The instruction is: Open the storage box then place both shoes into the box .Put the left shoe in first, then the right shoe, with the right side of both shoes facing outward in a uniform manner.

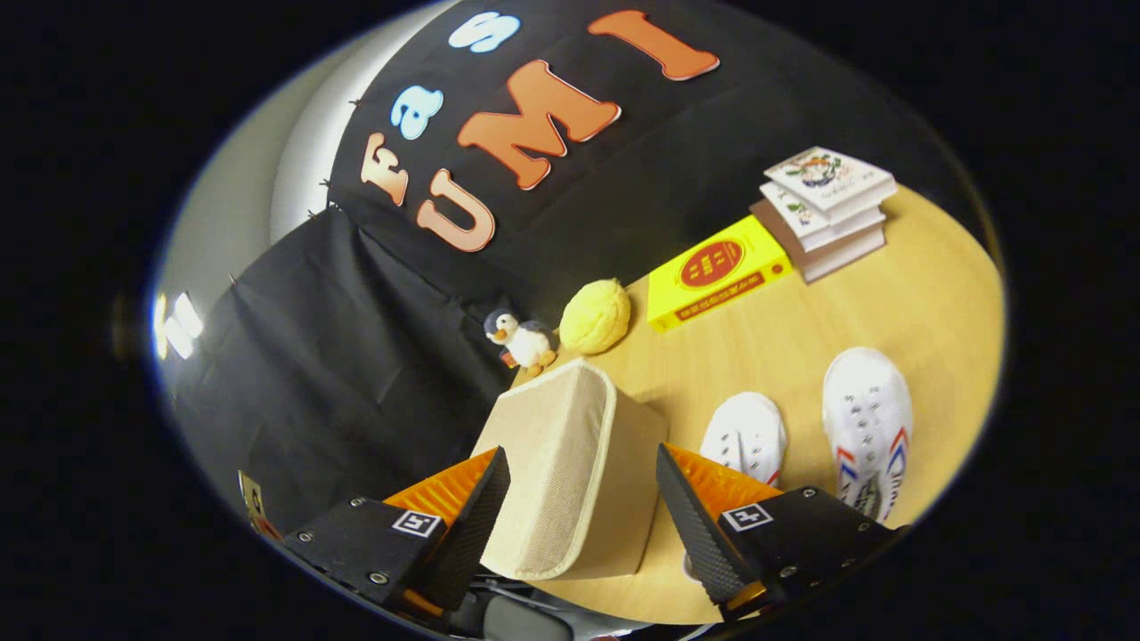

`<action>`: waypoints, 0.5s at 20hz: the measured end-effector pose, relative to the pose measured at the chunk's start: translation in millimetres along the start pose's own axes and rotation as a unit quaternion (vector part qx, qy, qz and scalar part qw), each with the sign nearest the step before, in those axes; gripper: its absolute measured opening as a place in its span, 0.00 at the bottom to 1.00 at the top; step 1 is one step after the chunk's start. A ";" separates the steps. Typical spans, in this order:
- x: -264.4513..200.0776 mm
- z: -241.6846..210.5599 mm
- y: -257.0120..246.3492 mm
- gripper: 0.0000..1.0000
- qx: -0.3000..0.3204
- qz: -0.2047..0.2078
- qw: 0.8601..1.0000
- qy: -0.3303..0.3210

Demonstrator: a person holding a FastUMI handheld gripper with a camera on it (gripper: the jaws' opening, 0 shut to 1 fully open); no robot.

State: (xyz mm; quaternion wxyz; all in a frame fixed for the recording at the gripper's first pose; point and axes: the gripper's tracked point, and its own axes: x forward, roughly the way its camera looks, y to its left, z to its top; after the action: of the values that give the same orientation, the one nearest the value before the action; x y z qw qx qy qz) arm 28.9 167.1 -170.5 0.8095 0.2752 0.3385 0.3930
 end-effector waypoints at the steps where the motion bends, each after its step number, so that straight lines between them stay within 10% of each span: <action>1: 5.3 -5.5 -0.7 0.98 0.016 0.010 1.000 0.008; 10: 36.7 -40.0 5.3 0.98 0.146 0.078 0.985 0.052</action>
State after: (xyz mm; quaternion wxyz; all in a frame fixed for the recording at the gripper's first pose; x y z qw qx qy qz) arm 12.9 207.3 -203.6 0.7083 0.3954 0.4116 0.4153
